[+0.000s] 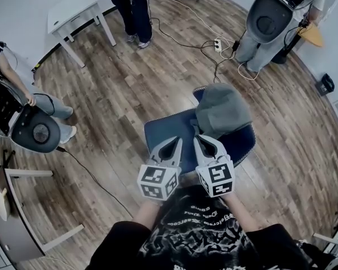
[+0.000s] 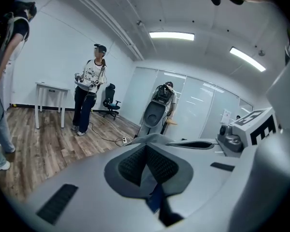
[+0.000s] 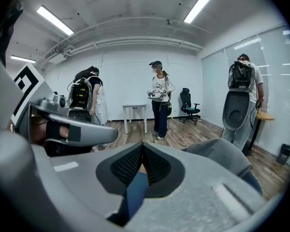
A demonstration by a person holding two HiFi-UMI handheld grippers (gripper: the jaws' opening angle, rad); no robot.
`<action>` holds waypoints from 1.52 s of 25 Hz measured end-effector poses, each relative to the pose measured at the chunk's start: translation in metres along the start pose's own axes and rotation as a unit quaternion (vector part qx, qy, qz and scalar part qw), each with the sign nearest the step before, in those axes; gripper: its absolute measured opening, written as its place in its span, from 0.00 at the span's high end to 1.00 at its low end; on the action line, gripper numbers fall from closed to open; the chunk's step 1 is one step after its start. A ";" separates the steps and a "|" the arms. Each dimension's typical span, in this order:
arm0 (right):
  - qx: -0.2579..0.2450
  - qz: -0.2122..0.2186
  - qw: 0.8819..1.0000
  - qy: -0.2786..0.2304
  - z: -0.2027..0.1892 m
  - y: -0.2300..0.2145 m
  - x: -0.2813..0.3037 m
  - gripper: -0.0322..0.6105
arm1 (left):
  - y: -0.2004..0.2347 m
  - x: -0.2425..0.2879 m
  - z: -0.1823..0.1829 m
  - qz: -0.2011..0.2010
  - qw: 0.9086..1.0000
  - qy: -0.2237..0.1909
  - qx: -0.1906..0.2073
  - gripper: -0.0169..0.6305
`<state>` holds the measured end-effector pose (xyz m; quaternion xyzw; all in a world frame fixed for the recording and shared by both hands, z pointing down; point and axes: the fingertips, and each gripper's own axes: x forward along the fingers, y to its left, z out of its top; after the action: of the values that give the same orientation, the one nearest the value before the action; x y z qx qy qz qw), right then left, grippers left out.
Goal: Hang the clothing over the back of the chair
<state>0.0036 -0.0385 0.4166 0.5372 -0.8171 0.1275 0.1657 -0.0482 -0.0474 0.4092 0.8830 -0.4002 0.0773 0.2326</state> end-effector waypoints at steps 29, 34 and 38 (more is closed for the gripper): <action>0.008 0.015 1.000 0.020 -0.015 -0.010 0.007 0.94 | 0.008 0.015 -0.028 0.028 0.999 0.036 0.003 0.96; 0.010 0.018 1.000 0.023 -0.019 -0.013 0.006 0.94 | 0.007 0.018 -0.036 0.032 0.998 0.046 0.001 0.96; 0.013 0.016 0.999 0.024 -0.022 -0.018 0.005 0.94 | 0.005 0.022 -0.040 0.033 0.998 0.052 0.002 0.96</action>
<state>0.0208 -0.0413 0.4389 0.5227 -0.8198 0.1534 0.1764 -0.0351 -0.0454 0.4534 0.8648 -0.4161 0.1314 0.2483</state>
